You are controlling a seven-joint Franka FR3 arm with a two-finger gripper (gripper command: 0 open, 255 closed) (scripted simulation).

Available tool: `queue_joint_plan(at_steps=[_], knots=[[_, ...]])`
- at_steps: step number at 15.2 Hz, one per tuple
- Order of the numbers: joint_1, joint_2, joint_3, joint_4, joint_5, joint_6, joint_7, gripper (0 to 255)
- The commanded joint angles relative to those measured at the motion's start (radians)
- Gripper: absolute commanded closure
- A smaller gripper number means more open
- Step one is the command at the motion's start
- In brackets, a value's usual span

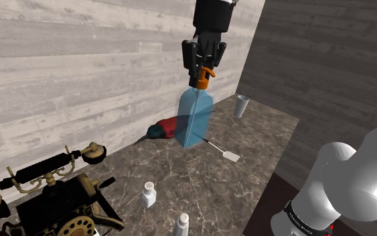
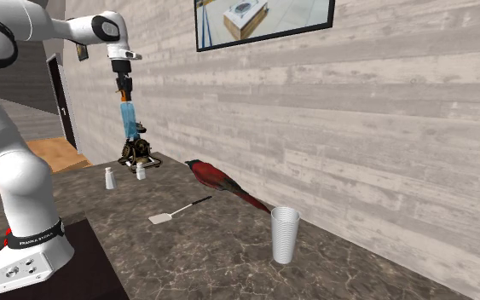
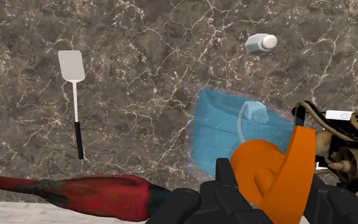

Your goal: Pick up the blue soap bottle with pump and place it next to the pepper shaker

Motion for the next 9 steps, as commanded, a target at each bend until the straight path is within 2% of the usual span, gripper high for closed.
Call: queue_joint_plan(at_steps=[1, 9], knots=[[0.017, 0.033, 0.039, 0.049, 0.001, -0.015, 0.060, 255], [0.096, 0.210, 0.189, 0.278, -0.044, -0.073, 0.292, 255]])
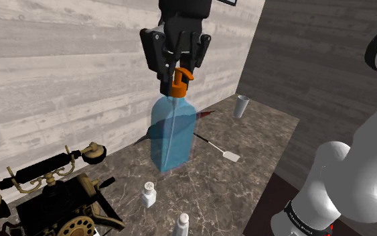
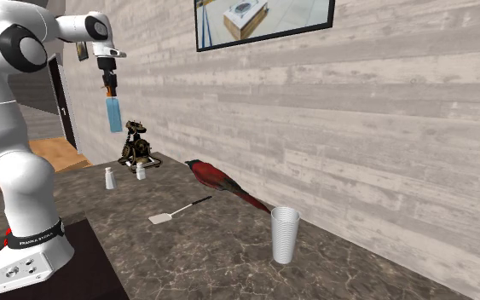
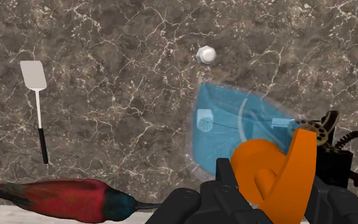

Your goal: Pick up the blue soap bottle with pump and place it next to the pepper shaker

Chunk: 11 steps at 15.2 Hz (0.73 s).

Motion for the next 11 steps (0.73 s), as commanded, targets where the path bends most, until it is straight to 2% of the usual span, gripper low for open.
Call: queue_joint_plan(at_steps=[1, 5, 7, 11], knots=[[0.025, 0.061, 0.038, 0.079, -0.025, -0.023, 0.063, 255], [0.101, 0.205, 0.110, 0.258, -0.100, -0.079, 0.192, 255], [0.171, 0.309, 0.144, 0.394, -0.164, -0.128, 0.265, 255], [0.145, 0.258, 0.134, 0.272, -0.131, -0.049, 0.251, 255]])
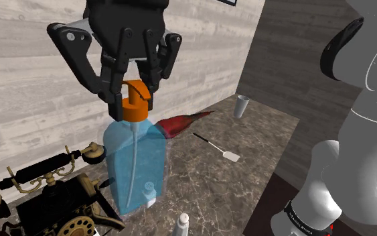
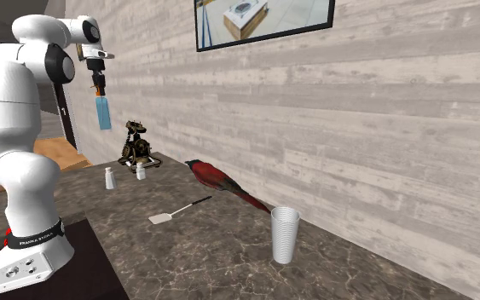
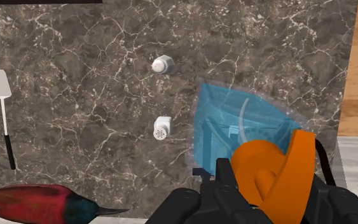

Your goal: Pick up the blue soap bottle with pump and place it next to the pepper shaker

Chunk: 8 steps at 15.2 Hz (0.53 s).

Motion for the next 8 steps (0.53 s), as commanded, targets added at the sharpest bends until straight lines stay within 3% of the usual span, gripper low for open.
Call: queue_joint_plan(at_steps=[1, 8], knots=[[-0.010, -0.019, -0.003, -0.052, 0.012, 0.036, -0.005, 255], [-0.034, -0.078, -0.012, -0.219, 0.046, 0.154, -0.022, 255]])
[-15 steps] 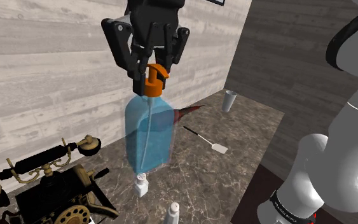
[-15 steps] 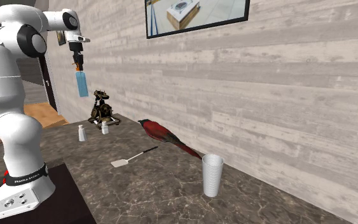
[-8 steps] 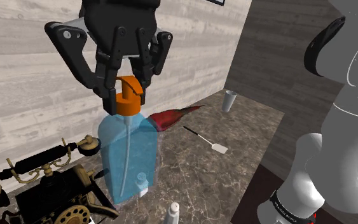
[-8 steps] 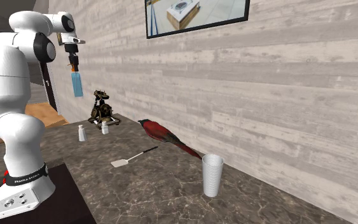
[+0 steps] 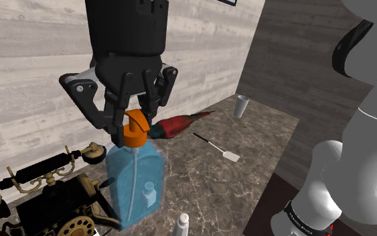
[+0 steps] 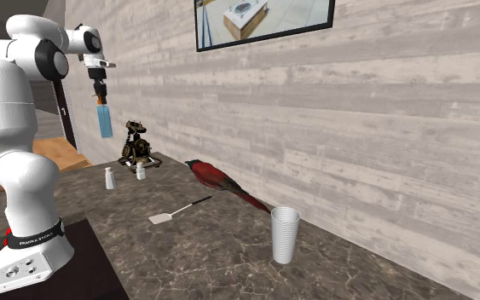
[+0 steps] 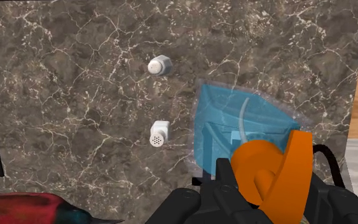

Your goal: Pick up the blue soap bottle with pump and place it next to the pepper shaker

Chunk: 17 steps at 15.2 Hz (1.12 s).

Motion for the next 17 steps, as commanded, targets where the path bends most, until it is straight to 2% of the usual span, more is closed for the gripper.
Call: queue_joint_plan(at_steps=[1, 17], knots=[[-0.005, -0.012, -0.003, -0.040, 0.007, 0.031, -0.005, 255], [-0.021, -0.065, -0.012, -0.316, 0.035, 0.262, -0.021, 255]])
